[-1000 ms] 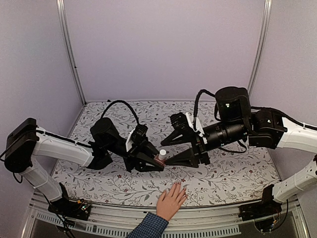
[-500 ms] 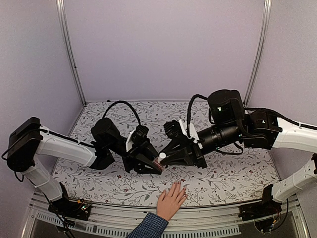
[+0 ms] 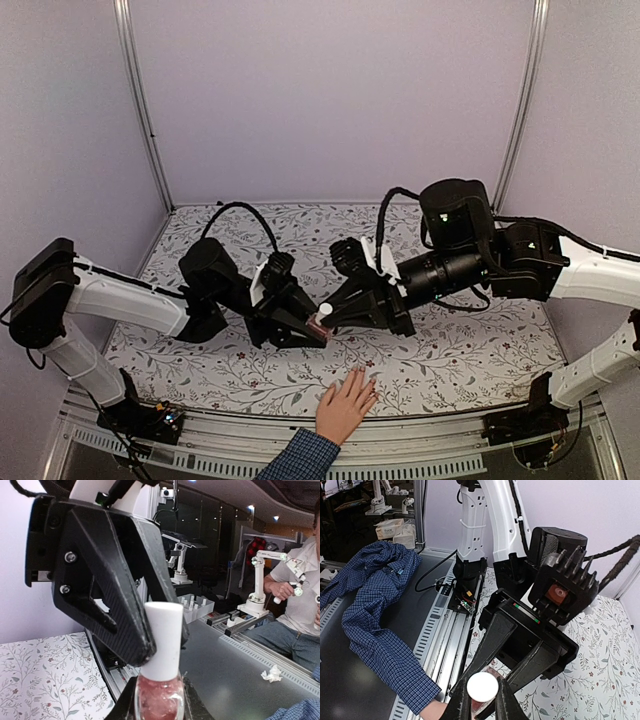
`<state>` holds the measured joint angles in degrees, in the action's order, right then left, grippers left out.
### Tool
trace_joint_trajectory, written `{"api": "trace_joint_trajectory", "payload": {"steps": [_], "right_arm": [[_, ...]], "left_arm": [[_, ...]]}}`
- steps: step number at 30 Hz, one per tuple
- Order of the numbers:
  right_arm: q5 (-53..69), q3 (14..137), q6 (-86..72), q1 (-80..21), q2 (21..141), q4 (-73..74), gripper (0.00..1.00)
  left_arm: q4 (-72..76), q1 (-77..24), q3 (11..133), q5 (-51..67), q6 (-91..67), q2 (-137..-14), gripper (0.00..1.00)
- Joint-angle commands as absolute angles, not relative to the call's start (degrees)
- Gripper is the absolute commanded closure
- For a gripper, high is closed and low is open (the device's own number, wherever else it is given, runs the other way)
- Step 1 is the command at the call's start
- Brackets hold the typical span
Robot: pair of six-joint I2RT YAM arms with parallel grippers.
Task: Paint the nails
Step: Screw the nail polish bottle.
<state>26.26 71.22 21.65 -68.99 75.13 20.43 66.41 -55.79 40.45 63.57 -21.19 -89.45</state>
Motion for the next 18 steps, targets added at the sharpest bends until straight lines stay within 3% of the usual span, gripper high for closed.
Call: {"api": "trace_joint_trajectory", "payload": {"steps": [1, 18], "right_arm": [[23.43, 70.26, 18.82, -69.86, 77.47, 20.83, 1.00], [7.25, 71.70, 9.28, -69.70, 83.16, 18.82, 1.00]], "left_arm": [[63.56, -55.17, 40.12, 52.05, -15.84, -84.83, 1.00], [65.50, -56.30, 34.73, 18.90, -9.73, -79.70, 1.00]]}}
